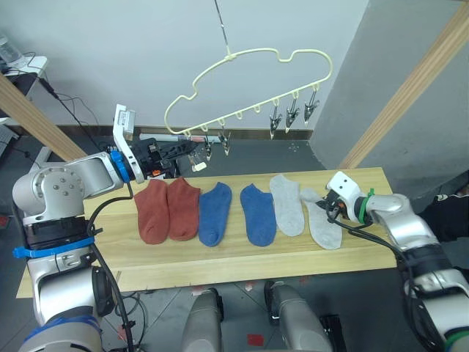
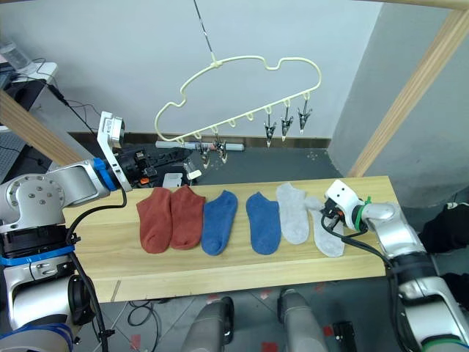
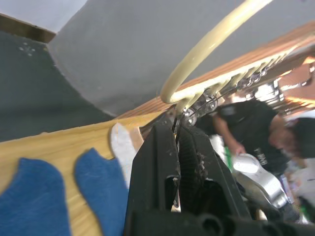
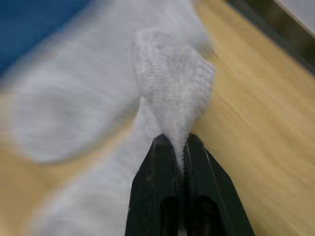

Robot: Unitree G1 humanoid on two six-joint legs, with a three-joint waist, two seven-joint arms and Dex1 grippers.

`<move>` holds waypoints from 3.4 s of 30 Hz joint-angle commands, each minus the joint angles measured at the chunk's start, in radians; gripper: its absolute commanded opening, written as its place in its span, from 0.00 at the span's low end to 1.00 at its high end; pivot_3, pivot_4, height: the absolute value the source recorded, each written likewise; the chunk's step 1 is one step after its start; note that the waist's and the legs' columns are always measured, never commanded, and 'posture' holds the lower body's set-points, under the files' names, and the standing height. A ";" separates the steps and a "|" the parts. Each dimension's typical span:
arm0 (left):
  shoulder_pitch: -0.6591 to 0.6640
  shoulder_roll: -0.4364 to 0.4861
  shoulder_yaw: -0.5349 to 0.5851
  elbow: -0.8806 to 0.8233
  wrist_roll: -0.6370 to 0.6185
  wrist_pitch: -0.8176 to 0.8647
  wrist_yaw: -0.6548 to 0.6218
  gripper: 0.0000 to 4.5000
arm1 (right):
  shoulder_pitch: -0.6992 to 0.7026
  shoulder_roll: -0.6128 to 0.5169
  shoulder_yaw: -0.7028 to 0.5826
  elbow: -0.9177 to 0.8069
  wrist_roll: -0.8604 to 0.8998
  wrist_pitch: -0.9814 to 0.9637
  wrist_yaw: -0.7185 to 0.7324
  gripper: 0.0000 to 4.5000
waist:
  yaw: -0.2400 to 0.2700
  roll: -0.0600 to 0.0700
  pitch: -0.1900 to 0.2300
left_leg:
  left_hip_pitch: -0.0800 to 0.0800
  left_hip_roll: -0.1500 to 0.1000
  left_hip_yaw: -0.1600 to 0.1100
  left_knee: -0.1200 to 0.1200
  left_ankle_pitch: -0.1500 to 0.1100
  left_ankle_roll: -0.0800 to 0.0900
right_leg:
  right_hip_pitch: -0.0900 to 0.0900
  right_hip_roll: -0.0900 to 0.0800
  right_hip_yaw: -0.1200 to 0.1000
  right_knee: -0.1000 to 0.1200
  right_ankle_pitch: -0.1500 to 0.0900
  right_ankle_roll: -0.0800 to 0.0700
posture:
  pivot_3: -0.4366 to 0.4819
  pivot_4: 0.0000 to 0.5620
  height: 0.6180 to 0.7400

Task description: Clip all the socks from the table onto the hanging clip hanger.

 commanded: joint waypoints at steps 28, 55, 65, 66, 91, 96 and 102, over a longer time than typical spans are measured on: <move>-0.079 -0.083 0.143 0.043 -0.086 0.190 0.184 0.00 | -0.272 0.331 0.231 -0.232 0.006 0.099 -0.149 0.01 | 0.009 -0.003 0.001 | -0.001 0.000 -0.003 0.005 0.000 -0.001 | -0.004 -0.001 -0.003 0.010 0.000 0.000 | 0.48 0.54 1.00; -0.067 -0.072 0.090 0.034 -0.077 0.112 0.147 0.00 | -0.350 0.423 0.181 -0.208 0.025 0.245 -0.222 0.01 | 0.009 -0.003 0.001 | -0.002 0.000 -0.002 0.006 0.001 -0.001 | -0.005 -0.001 -0.002 0.011 0.000 0.000 | 0.47 0.52 1.00; -0.055 -0.068 0.080 0.014 -0.090 0.098 0.135 0.00 | -0.360 0.459 0.185 -0.189 0.024 0.250 -0.243 0.01 | 0.009 -0.003 0.001 | -0.003 0.000 -0.003 0.006 0.001 -0.001 | -0.005 -0.001 -0.003 0.011 0.000 0.000 | 0.48 0.52 1.00; -0.054 -0.068 0.079 0.012 -0.091 0.097 0.133 0.00 | -0.363 0.461 0.185 -0.185 0.023 0.247 -0.243 0.01 | 0.009 -0.003 0.001 | -0.003 0.000 -0.003 0.006 0.001 -0.001 | -0.005 -0.001 -0.003 0.011 0.000 0.000 | 0.48 0.52 1.00; 0.113 0.055 -0.070 -0.178 0.029 -0.104 0.025 1.00 | -0.325 0.463 0.158 -0.207 0.058 0.253 -0.242 0.57 | 0.010 -0.003 0.001 | -0.004 0.000 -0.003 0.006 0.001 -0.001 | -0.006 -0.001 -0.003 0.010 0.000 0.000 | 0.49 0.52 1.00; 0.172 0.056 -0.065 -0.254 0.052 -0.163 0.048 1.00 | -0.281 0.416 0.110 -0.285 0.089 0.288 -0.247 0.97 | 0.019 -0.004 0.002 | -0.005 0.000 -0.003 0.006 0.001 -0.001 | -0.006 -0.001 -0.003 0.009 0.000 0.000 | 0.49 0.53 1.00; 0.280 0.050 -0.086 -0.398 0.147 -0.313 0.089 1.00 | -0.216 0.385 0.019 -0.426 0.181 0.352 -0.251 0.99 | 0.020 -0.004 0.002 | -0.006 0.000 -0.003 0.006 0.000 -0.001 | -0.006 -0.001 -0.002 0.007 0.000 0.000 | 0.49 0.54 1.00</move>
